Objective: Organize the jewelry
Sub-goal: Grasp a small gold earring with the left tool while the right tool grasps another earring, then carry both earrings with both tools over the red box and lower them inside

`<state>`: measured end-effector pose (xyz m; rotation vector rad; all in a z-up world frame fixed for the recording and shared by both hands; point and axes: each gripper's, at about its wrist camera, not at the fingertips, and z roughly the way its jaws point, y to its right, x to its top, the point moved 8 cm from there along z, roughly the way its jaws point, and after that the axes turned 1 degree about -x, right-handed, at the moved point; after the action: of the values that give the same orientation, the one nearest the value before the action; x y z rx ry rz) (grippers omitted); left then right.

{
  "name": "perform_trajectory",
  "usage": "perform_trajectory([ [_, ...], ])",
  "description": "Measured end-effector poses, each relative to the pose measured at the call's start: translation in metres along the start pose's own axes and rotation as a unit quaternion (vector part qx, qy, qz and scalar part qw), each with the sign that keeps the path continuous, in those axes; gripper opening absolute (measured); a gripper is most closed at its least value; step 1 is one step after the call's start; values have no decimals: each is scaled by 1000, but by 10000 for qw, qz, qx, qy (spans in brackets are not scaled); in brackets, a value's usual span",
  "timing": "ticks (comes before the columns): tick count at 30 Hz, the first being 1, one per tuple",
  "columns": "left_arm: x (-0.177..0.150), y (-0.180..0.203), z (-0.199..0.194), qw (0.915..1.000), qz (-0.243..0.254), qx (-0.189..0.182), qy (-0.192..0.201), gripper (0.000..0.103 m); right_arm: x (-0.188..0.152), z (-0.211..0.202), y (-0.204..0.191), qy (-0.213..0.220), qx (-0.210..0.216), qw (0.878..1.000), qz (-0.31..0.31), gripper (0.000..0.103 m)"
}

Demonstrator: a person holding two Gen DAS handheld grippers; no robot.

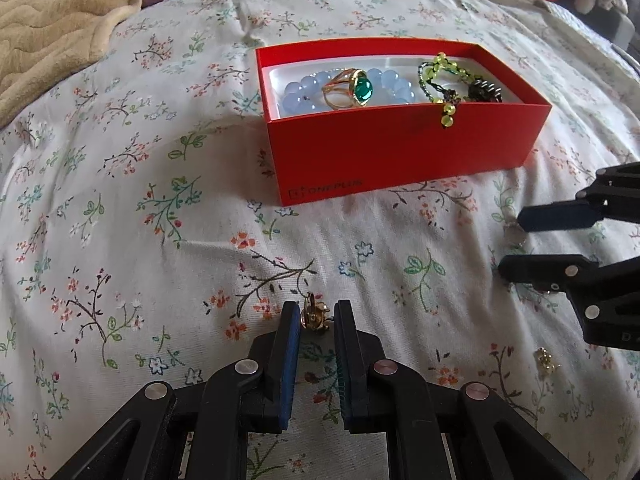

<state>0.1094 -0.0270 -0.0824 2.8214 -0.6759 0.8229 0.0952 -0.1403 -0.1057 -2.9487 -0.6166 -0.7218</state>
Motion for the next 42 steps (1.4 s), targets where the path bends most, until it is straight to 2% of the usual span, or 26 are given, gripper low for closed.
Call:
perform_trajectory([
  [9,0,-3,1,10000,-39,2,-16,12,0,0,-7,22,114,9998,-136,18],
  [20,6,-7,-4,9999,-145,32,-6,12,1,-8,-6,0,56,9999,-99,18],
  [32,32,-5,-23,9994,-303,-88,147,12,22,-48,-2,464,107,9988,119,18],
  [42,63,2,-30,9983,-455,-185,311,12,50,-64,25,708,-39,9957,598,18],
])
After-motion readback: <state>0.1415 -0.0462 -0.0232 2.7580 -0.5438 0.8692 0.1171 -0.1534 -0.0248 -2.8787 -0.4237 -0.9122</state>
